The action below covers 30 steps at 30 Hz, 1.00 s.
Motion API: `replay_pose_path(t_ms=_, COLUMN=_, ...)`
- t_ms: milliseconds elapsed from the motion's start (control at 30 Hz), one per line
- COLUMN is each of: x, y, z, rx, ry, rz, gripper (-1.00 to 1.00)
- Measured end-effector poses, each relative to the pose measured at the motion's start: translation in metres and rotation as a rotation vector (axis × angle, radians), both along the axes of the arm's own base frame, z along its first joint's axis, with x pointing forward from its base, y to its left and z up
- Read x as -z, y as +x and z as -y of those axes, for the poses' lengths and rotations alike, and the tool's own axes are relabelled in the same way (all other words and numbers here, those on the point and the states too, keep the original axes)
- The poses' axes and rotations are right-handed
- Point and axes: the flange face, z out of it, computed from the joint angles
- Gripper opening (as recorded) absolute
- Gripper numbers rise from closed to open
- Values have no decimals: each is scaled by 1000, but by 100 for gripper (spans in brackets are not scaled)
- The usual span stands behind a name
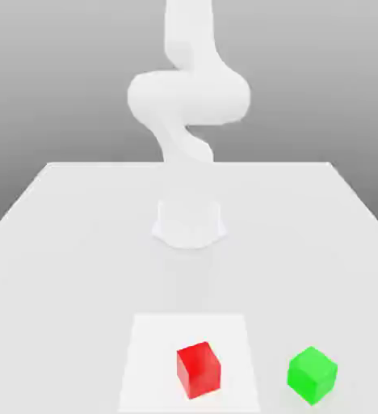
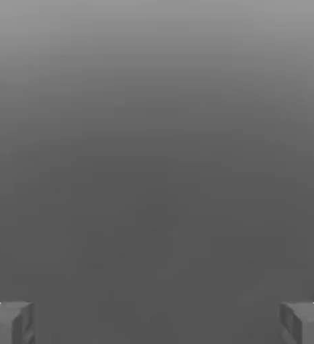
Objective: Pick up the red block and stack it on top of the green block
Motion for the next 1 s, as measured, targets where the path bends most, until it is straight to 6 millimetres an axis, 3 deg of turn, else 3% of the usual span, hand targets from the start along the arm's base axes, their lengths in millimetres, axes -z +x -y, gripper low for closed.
replay_pose_path(t_ms=200, x=114, y=65, z=-4, rx=-99, ry=-19, rz=-187, gripper=0)
replay_pose_path(t_ms=400, x=235, y=96, z=-12, rx=-189, ry=-51, rz=-366, gripper=0)
replay_pose_path(t_ms=567, x=336, y=97, z=-17, rx=-260, ry=-91, rz=-514, gripper=0)
replay_pose_path(t_ms=733, x=431, y=77, z=-17, rx=-328, ry=-142, rz=-662, gripper=0)
replay_pose_path(t_ms=933, x=511, y=69, z=-15, rx=-349, ry=-161, rz=-708, gripper=0)
replay_pose_path(t_ms=967, x=520, y=68, z=-15, rx=-349, ry=-160, rz=-708, gripper=-100)
replay_pose_path(t_ms=1000, x=520, y=68, z=-15, rx=-349, ry=-160, rz=-708, gripper=-100)
